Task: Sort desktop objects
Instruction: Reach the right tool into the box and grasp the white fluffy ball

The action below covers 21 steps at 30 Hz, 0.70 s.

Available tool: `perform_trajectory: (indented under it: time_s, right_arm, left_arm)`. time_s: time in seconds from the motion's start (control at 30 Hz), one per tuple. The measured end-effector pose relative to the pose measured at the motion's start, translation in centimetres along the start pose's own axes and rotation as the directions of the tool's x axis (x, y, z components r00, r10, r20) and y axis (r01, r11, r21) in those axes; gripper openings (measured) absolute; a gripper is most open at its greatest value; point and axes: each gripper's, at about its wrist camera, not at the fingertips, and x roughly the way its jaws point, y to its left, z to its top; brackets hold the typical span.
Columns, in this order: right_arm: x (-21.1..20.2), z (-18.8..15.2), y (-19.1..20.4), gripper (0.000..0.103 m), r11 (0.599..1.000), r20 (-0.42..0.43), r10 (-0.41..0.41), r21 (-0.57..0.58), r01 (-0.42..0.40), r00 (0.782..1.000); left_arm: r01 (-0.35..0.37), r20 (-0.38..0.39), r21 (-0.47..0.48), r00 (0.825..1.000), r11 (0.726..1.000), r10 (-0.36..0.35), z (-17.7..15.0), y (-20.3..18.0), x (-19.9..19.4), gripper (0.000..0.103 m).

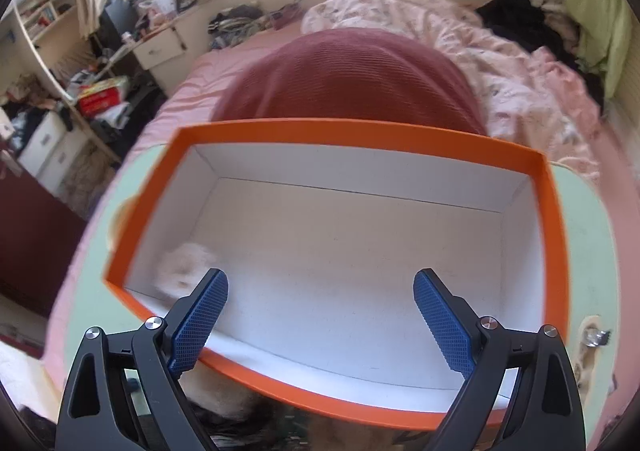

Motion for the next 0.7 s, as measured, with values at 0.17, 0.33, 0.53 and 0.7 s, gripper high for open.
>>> perform_trajectory:
  time_s: [0.17,0.33,0.53,0.7]
  right_arm:
    - [2.1,2.6,0.3,0.068,0.95,-0.187,0.298,0.155,-0.272,0.936]
    - [4.0,4.1,2.5,0.064,0.964,-0.279,0.264,0.112,-0.241,0.923]
    - [6.2,3.6,5.8,0.066,0.987,-0.325,0.152,-0.002,-0.161,0.934]
    - [5.5,3.0,7.7,0.041,0.99,-0.251,-0.012,-0.141,-0.024,0.968]
  left_arm:
    - [0.0,0.0,0.0,1.0,1.0,0.0,0.0,0.0,0.0,0.103]
    - [0.001,0.001,0.001,1.0,1.0,-0.001,0.0,0.0,0.0,0.103]
    - [0.005,-0.002,-0.001,1.0,1.0,-0.005,0.0,0.2,0.0,0.103]
    - [0.006,-0.003,0.001,1.0,1.0,-0.006,0.1,0.1,0.1,0.103]
